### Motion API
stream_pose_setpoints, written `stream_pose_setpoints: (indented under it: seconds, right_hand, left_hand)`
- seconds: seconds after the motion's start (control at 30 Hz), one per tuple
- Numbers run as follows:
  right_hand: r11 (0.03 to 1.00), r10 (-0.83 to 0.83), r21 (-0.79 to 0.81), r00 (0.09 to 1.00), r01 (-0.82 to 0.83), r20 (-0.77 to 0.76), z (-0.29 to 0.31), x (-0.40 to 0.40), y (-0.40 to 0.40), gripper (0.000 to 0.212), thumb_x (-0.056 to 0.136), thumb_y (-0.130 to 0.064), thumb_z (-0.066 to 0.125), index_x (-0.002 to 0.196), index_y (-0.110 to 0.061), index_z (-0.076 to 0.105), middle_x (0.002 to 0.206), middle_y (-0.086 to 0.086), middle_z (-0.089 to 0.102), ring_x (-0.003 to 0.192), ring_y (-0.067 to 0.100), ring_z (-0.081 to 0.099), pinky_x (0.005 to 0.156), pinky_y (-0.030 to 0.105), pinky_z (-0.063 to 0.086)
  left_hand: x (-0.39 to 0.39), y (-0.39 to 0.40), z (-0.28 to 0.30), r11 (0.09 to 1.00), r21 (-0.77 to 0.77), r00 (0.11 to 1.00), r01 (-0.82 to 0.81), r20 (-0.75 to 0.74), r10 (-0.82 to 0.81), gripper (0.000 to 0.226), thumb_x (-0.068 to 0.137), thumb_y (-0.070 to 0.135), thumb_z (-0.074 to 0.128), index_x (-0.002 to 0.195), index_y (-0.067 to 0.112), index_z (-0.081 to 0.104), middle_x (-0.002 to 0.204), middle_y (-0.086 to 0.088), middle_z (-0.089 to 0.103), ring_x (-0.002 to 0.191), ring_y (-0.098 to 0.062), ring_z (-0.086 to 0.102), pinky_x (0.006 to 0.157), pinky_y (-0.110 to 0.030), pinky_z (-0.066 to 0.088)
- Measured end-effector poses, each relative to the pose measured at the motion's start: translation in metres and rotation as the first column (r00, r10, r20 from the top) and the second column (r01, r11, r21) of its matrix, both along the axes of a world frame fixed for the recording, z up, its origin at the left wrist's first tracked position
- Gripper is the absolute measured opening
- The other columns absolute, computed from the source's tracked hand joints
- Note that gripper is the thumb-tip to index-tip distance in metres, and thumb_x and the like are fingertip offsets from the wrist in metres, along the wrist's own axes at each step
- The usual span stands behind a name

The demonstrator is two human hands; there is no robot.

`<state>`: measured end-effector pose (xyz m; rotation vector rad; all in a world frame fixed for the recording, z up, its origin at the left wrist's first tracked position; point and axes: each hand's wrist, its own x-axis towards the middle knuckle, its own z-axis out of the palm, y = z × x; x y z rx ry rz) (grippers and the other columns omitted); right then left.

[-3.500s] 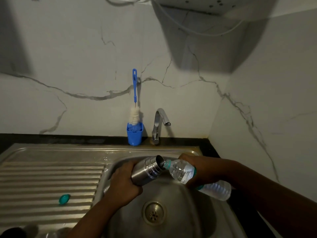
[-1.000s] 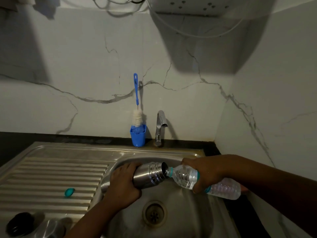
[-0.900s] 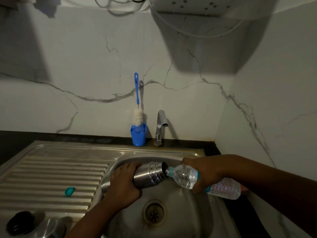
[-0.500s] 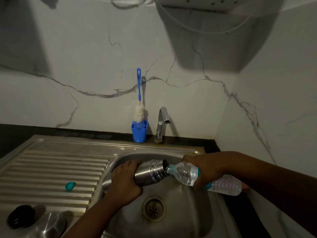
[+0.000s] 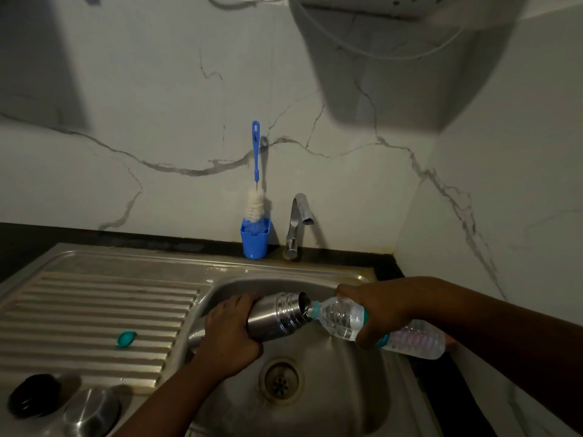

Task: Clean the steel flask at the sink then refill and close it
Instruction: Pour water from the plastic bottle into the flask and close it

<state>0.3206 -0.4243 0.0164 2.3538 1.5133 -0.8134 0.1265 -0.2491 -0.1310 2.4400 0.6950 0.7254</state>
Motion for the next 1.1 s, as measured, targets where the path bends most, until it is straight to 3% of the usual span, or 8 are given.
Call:
stream_pose_setpoints:
  seconds: [0.57, 1.1]
  right_hand:
    - [1.000, -0.008, -0.011, 1.000, 0.008, 0.008, 0.000, -0.004, 0.003, 0.079, 0.076, -0.033, 0.074, 0.138, -0.031, 0.025, 0.122, 0.000, 0.051, 0.101, 0.014, 0.055, 0.081, 0.030, 0.054]
    - [0.999, 0.000, -0.042, 1.000, 0.001, 0.027, -0.001, -0.004, 0.010, 0.081, 0.075, -0.034, 0.074, 0.138, -0.031, 0.024, 0.123, 0.001, 0.051, 0.104, 0.017, 0.056, 0.085, 0.034, 0.055]
  left_hand:
    - [-0.003, -0.001, 0.001, 1.000, -0.018, 1.000, -0.019, -0.024, 0.018, 0.080, 0.044, 0.032, 0.069, 0.123, 0.027, 0.058, 0.110, 0.011, 0.062, 0.098, -0.011, 0.057, 0.082, -0.035, 0.045]
    - [-0.005, -0.002, 0.003, 0.999, -0.034, 0.998, -0.033, -0.048, 0.032, 0.086, 0.045, 0.032, 0.069, 0.130, 0.029, 0.054, 0.118, 0.010, 0.058, 0.106, -0.012, 0.052, 0.089, -0.036, 0.042]
